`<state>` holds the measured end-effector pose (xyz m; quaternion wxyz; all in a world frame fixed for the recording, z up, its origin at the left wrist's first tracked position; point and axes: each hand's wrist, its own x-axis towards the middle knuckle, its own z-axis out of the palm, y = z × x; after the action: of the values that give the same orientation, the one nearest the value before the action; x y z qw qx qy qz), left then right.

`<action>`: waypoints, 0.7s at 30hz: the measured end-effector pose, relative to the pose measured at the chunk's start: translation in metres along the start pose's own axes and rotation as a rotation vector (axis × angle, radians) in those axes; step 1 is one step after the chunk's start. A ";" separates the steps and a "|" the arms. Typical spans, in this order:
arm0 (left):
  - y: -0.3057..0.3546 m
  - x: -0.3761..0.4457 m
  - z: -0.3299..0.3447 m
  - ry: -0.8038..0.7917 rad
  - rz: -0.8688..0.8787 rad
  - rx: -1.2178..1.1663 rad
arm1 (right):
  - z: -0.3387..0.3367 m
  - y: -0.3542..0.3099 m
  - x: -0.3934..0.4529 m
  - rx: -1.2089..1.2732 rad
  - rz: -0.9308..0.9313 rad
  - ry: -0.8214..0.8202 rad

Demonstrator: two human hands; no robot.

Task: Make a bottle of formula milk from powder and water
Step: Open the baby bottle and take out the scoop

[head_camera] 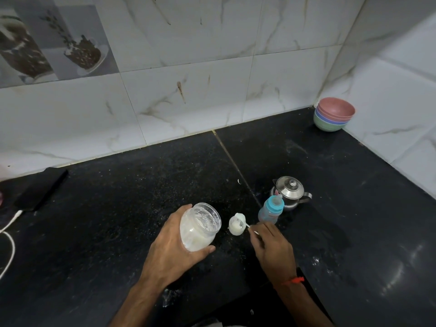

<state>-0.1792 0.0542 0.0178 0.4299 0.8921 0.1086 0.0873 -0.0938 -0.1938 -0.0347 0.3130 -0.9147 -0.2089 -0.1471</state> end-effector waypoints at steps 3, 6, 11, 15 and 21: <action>-0.001 0.000 0.001 -0.015 0.000 -0.010 | -0.011 -0.008 0.009 0.162 0.183 0.022; 0.000 -0.001 0.003 -0.033 -0.004 -0.025 | -0.027 -0.026 0.023 0.504 0.468 0.073; 0.001 -0.003 0.010 -0.052 0.001 -0.084 | -0.062 -0.058 0.043 0.832 0.490 -0.025; 0.005 -0.003 0.018 -0.088 0.014 -0.154 | -0.062 -0.073 0.049 0.650 0.329 -0.250; 0.005 0.001 0.032 0.005 0.031 -0.203 | -0.049 -0.072 0.051 0.482 0.273 -0.160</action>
<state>-0.1695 0.0275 0.0018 0.5165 0.8452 0.0866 0.1068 -0.0901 -0.1584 0.0596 0.5207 -0.8424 -0.1367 0.0231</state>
